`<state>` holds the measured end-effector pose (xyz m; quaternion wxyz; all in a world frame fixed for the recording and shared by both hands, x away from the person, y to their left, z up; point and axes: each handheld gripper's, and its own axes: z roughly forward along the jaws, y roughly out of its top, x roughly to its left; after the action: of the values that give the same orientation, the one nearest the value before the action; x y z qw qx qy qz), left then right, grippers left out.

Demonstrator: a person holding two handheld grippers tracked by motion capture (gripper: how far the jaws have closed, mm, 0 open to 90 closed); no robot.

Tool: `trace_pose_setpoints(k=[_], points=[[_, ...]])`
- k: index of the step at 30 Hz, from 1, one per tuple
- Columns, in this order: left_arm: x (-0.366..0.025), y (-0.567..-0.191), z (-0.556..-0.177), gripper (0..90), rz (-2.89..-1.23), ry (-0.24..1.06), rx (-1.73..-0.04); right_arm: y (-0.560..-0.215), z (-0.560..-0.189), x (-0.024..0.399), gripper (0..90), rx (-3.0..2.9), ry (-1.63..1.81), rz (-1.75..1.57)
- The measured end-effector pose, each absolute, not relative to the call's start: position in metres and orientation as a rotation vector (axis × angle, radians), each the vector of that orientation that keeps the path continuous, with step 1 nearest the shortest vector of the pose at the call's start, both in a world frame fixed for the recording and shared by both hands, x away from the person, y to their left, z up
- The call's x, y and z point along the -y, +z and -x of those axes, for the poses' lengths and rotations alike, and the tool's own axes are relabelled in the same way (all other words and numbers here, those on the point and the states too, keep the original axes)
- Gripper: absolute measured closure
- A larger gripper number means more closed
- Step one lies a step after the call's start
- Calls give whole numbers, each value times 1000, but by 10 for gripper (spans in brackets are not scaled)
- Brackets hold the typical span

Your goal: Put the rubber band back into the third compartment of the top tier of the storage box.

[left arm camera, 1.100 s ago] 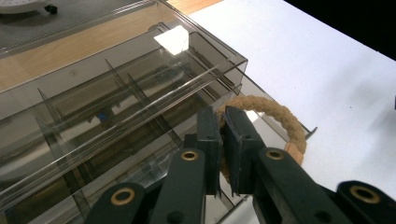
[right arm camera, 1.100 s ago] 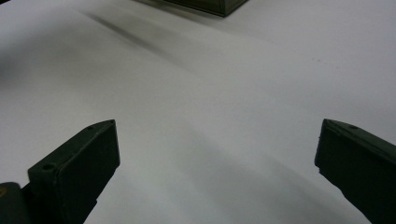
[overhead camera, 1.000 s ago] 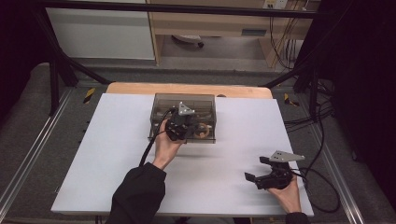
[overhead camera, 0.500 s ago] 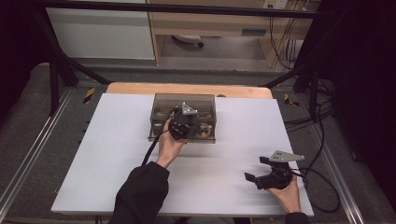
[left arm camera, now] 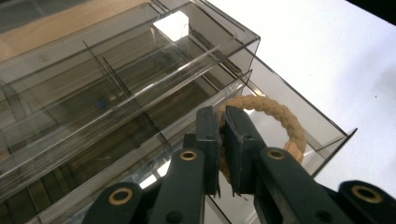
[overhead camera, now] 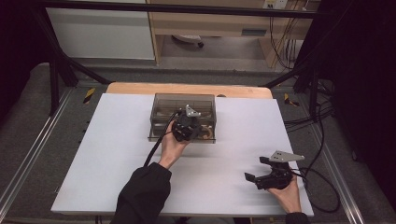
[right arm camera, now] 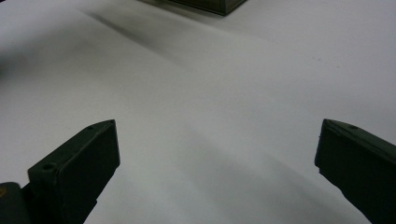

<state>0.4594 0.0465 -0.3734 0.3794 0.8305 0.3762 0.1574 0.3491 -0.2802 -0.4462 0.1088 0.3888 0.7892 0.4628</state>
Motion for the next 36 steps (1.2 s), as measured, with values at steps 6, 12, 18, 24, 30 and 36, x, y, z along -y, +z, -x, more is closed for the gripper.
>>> trace_pose_setpoints(k=[6, 12, 18, 24, 30, 36], points=[[-48, -373, -460, 806, -2118, 390, -961, -446, -349, 280, 6, -2319, 1363, -1143], [-51, -367, -457, 750, -2105, 404, -954, -446, -349, 280, 6, -2319, 1363, -1143], [-58, -359, -451, 668, -2100, 409, -938, -446, -349, 280, 6, -2319, 1362, -1145], [-69, -354, -443, 532, -2089, 394, -913, -446, -349, 280, 6, -2318, 1362, -1147], [-82, -351, -434, 420, -2079, 405, -897, -446, -349, 280, 6, -2317, 1362, -1148], [-97, -349, -426, 327, -2068, 395, -884, -446, -349, 280, 6, -2317, 1362, -1149]])
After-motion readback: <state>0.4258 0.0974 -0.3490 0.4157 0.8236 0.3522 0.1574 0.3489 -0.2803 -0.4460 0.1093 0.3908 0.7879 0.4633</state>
